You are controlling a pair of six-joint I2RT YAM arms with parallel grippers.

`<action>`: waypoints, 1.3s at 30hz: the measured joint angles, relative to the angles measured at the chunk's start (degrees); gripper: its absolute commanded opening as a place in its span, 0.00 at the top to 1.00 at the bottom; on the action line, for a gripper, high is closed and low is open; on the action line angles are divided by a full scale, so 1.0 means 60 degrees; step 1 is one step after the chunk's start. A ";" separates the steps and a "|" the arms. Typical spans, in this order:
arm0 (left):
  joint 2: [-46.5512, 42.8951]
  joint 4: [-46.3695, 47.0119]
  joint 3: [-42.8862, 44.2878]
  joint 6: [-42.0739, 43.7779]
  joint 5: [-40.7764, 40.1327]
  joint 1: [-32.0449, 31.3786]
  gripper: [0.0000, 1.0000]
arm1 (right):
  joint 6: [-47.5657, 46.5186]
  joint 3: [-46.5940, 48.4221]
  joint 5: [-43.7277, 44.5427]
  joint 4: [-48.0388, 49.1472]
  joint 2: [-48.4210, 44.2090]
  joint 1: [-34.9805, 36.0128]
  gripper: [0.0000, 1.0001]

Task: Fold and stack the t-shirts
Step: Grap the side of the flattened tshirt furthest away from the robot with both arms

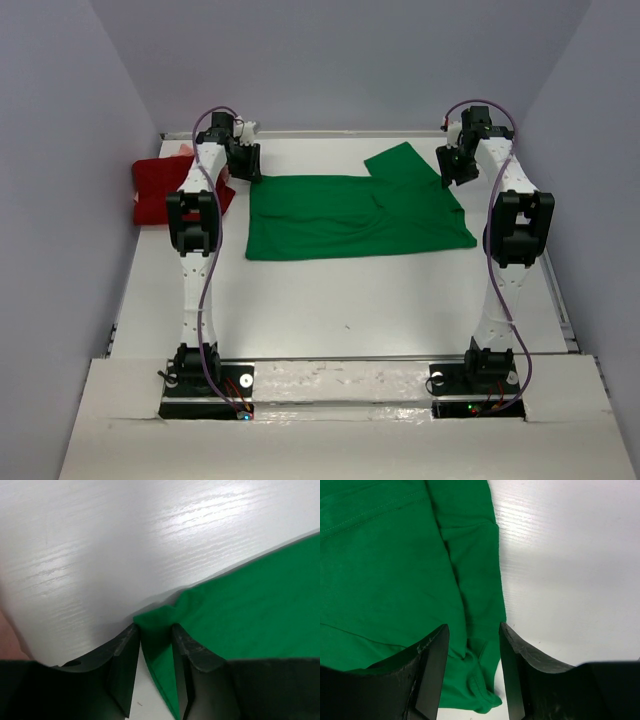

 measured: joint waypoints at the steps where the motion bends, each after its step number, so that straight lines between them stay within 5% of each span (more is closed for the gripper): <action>1: 0.0015 0.0000 0.0000 -0.0004 -0.0022 -0.0022 0.63 | 0.0000 0.0000 -0.0007 0.0000 0.0000 0.0000 0.50; 10: 0.0022 0.0000 0.0000 0.0007 -0.0397 -0.0186 0.77 | -0.0004 -0.0004 -0.0044 -0.0007 0.0000 0.0000 0.51; 14: 0.0022 -0.0007 0.0022 0.0018 -0.0670 -0.0270 1.00 | 0.0000 0.0000 -0.0091 -0.0007 0.0004 0.0000 0.51; 27: -0.0004 0.0015 0.0018 0.0033 -0.1228 -0.0481 1.00 | 0.0189 0.3530 -0.1107 -0.0634 0.2080 0.0000 0.52; 39: -0.0430 0.0102 -0.0637 0.0106 -0.1643 -0.0612 1.00 | 0.0215 0.4207 -0.1213 -0.0892 0.3340 -0.0004 0.51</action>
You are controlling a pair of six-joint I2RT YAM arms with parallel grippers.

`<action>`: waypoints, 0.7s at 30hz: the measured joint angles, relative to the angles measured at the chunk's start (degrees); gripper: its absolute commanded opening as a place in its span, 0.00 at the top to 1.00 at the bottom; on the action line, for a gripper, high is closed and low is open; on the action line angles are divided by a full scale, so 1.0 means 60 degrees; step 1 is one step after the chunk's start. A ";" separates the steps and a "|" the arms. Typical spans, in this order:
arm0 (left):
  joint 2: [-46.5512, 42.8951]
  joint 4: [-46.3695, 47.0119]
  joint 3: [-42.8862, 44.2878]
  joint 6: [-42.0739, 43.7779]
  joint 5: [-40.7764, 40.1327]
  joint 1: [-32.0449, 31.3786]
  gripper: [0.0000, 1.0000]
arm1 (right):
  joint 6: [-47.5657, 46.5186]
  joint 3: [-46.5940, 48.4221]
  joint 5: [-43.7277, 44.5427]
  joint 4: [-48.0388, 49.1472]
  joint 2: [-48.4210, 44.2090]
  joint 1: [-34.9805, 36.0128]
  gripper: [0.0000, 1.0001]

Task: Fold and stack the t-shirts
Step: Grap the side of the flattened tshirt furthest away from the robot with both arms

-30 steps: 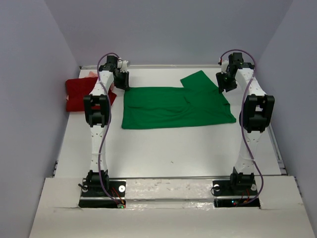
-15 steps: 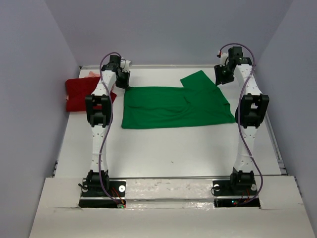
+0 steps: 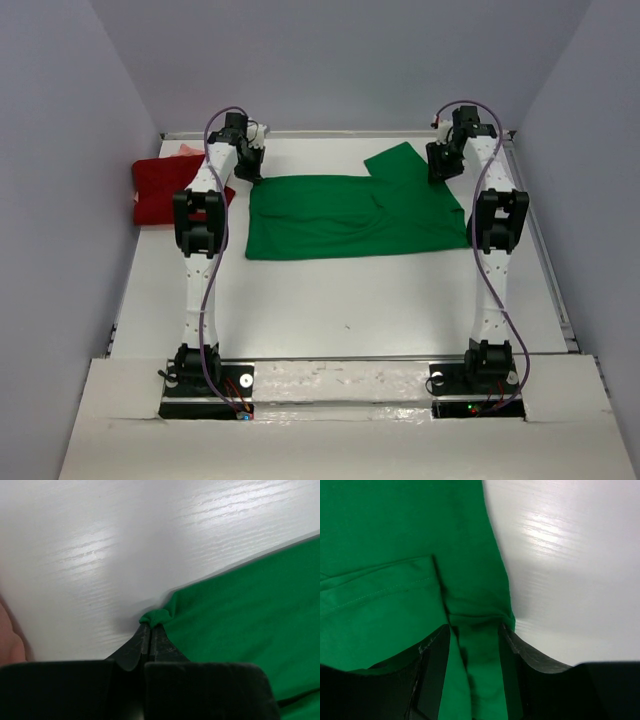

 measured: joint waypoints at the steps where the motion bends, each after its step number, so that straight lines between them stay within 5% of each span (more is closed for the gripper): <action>1: -0.0036 -0.0040 -0.0047 0.0015 -0.0058 0.0000 1.00 | 0.0000 0.0040 0.0004 0.0000 0.0073 -0.0007 0.51; 21: -0.0182 -0.0335 -0.0186 0.0153 -0.0335 -0.0047 1.00 | -0.0215 0.0299 0.0255 0.0583 0.0229 -0.0364 0.53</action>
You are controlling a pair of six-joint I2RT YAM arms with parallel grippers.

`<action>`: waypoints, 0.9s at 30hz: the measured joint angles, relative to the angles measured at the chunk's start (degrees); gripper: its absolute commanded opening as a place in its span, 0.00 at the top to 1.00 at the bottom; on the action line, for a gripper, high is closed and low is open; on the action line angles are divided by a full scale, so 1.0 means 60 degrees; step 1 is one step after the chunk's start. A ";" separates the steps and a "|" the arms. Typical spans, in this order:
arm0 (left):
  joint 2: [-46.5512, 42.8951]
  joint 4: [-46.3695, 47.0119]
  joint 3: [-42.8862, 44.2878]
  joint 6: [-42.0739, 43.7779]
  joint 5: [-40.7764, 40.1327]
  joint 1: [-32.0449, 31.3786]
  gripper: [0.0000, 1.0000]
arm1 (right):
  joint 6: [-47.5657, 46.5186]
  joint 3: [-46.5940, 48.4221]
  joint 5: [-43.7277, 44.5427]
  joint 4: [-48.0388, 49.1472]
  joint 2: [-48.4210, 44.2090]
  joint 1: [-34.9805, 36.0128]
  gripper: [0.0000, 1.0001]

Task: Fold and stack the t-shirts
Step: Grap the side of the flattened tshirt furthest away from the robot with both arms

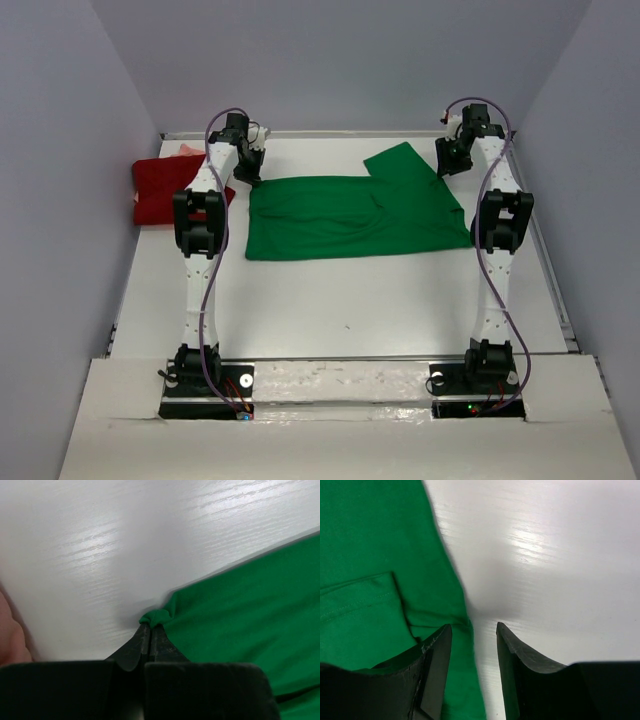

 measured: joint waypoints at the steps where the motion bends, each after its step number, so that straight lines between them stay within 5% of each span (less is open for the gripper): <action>1: 0.0000 0.0000 0.0000 0.0000 -0.0007 -0.0007 1.00 | 0.0000 0.0000 -0.0018 0.0000 0.0000 -0.0011 0.54; 15: 0.0000 -0.0007 0.0000 0.0011 -0.0200 -0.0095 1.00 | 0.0026 0.0499 -0.0601 0.0011 0.0579 -0.0069 0.55; 18: 0.0000 -0.0007 0.0000 0.0011 -0.0211 -0.0095 1.00 | 0.0033 0.0834 -0.0707 -0.0011 0.0812 -0.0073 0.64; 22: 0.0000 -0.0011 0.0000 0.0029 -0.0262 -0.0131 1.00 | 0.0047 0.1133 -0.0831 -0.0015 0.1009 -0.0069 0.99; 27: 0.0000 -0.0011 0.0000 0.0073 -0.0364 -0.0175 1.00 | 0.0026 0.1151 -0.0947 -0.0080 0.1020 -0.0073 1.00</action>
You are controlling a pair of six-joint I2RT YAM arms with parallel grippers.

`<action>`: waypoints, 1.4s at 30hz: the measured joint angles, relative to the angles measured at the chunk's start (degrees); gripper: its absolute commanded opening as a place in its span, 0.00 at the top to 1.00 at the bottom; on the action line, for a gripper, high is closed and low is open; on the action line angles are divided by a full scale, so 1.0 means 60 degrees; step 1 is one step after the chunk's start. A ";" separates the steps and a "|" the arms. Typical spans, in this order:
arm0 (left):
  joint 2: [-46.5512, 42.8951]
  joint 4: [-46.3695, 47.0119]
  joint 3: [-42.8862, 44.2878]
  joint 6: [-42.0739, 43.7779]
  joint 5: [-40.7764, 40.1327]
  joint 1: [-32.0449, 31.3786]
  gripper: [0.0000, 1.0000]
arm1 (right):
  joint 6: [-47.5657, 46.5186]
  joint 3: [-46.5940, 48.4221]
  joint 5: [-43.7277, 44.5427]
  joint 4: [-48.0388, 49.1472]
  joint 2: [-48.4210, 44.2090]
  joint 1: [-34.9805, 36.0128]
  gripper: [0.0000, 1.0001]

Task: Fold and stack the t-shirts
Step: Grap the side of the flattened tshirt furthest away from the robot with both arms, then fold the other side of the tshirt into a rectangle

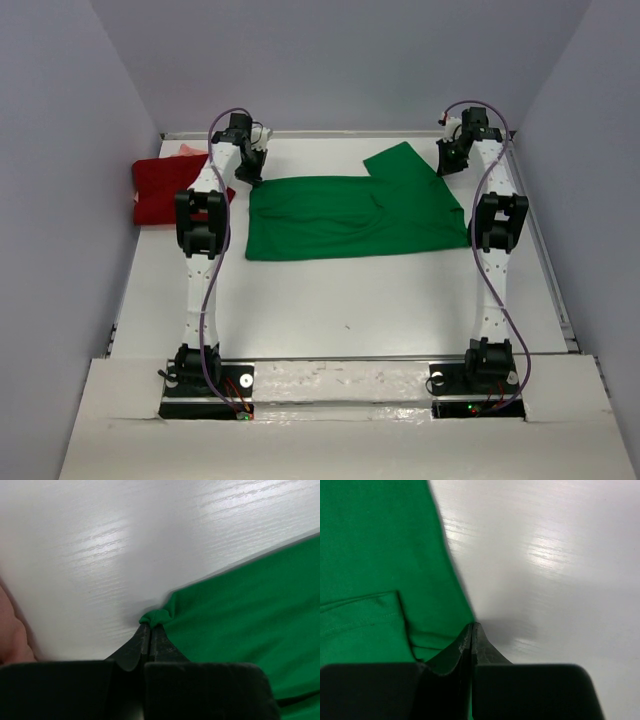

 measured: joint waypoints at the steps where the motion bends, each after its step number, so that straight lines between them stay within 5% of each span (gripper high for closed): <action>1: 0.0000 0.0000 0.0000 0.0004 -0.0029 -0.0007 1.00 | -0.0011 -0.0011 -0.0015 -0.0004 0.0000 0.0000 1.00; 16: -0.0361 0.0018 -0.0222 0.0029 -0.0018 -0.0124 1.00 | -0.0062 -0.0255 -0.0080 0.0087 -0.0138 0.0000 1.00; 42: -0.2004 -0.0251 -0.0594 0.0382 0.0033 -0.0233 1.00 | -0.0758 -0.3603 -0.0310 0.0678 -0.3493 0.0004 1.00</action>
